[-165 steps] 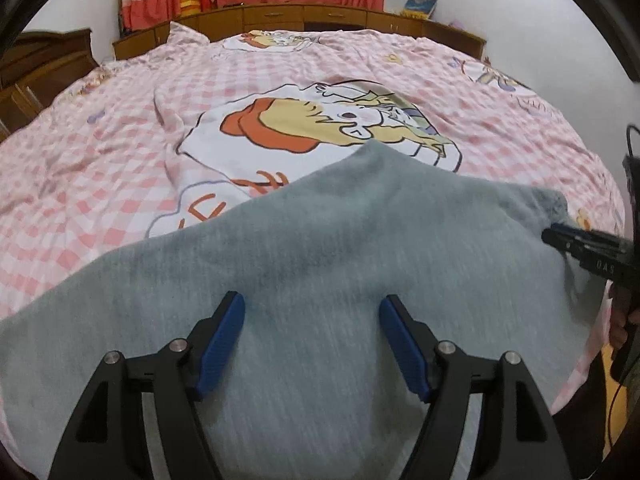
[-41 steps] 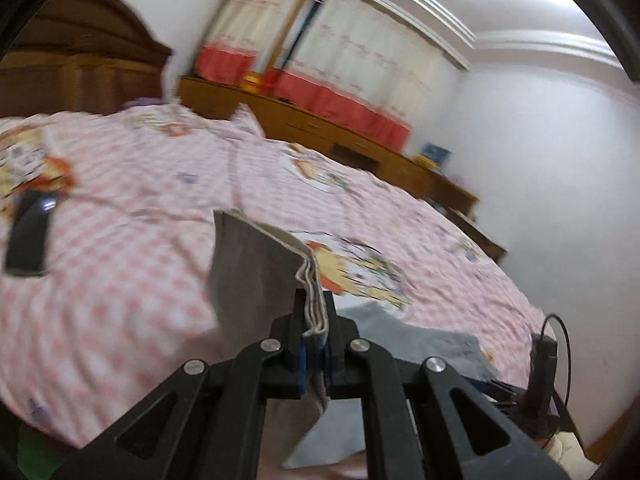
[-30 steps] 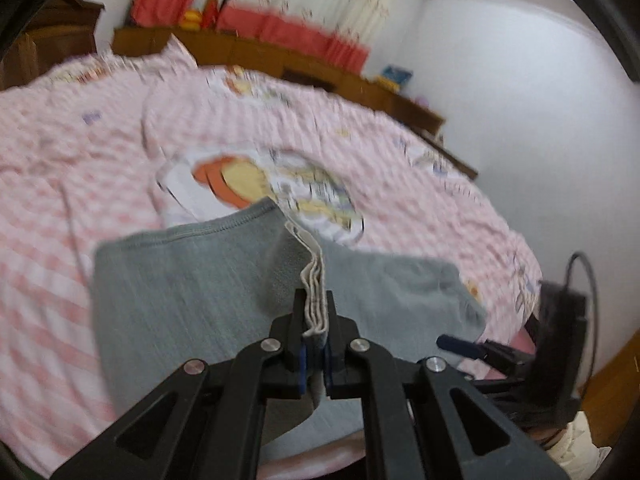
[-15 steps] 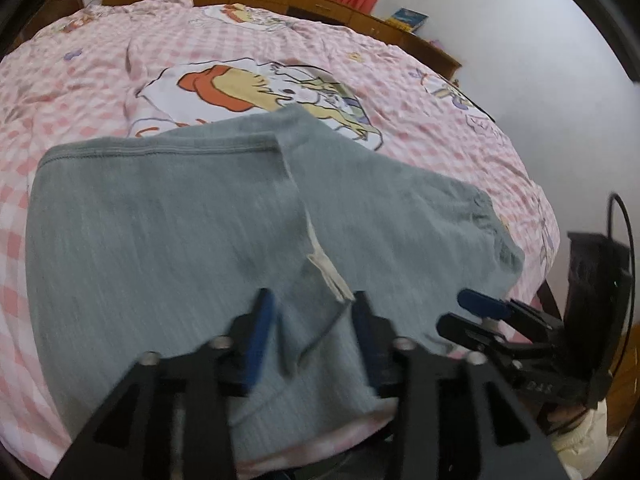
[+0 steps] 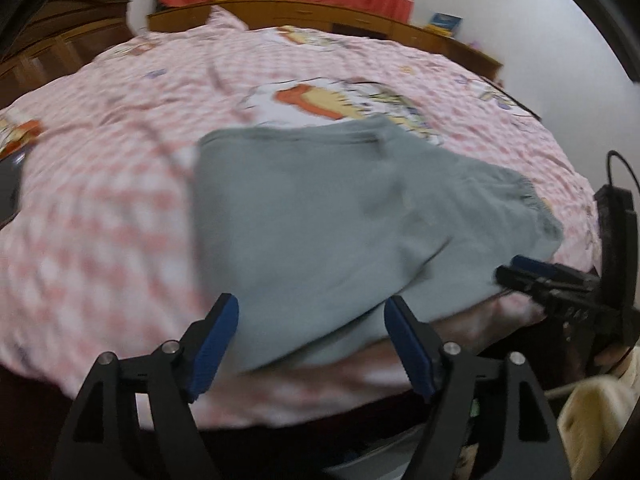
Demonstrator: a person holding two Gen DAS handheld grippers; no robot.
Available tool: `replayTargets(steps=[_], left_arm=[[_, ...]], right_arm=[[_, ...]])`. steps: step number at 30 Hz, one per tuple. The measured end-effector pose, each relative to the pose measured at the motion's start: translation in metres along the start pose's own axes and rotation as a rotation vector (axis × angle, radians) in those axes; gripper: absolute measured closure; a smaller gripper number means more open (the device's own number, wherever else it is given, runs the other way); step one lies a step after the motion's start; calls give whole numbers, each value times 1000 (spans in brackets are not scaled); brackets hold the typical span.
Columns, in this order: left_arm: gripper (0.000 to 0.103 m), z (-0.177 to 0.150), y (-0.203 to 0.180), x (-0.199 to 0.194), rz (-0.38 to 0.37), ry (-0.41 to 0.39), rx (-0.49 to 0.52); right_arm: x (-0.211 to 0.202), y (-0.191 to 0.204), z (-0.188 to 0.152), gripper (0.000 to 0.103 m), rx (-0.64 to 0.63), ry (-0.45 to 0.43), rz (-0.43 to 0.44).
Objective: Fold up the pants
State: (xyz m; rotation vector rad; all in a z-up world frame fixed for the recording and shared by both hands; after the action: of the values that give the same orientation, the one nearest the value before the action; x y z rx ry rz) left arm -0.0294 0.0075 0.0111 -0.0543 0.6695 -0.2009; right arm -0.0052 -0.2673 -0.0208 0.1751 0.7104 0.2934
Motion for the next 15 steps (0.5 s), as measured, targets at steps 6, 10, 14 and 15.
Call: replayTargets(steps=[6, 10, 14, 15], left_arm=[[24, -31, 47, 5, 64, 82, -136], [24, -35, 53, 11, 50, 80, -172], [25, -37, 54, 26, 139, 119, -124], [25, -36, 58, 27, 167, 122, -132]], right_arm=[[2, 14, -5, 28, -53, 15, -2], [3, 16, -8, 28, -62, 21, -8], [4, 16, -8, 28, -65, 26, -11], [4, 16, -8, 28, -69, 26, -12]])
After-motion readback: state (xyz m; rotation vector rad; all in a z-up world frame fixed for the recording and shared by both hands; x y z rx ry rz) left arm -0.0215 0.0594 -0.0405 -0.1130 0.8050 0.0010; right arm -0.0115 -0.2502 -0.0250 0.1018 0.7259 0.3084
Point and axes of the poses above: each gripper's, at about its wrist camera, not at the fingertips, and x roughly the way its jaws point, y to its left, z to its top, the point moved 6 cm from there along x, roughly the way its jaws point, and after that the axes turned 13 degrees about -y, right-handed, at the moved point
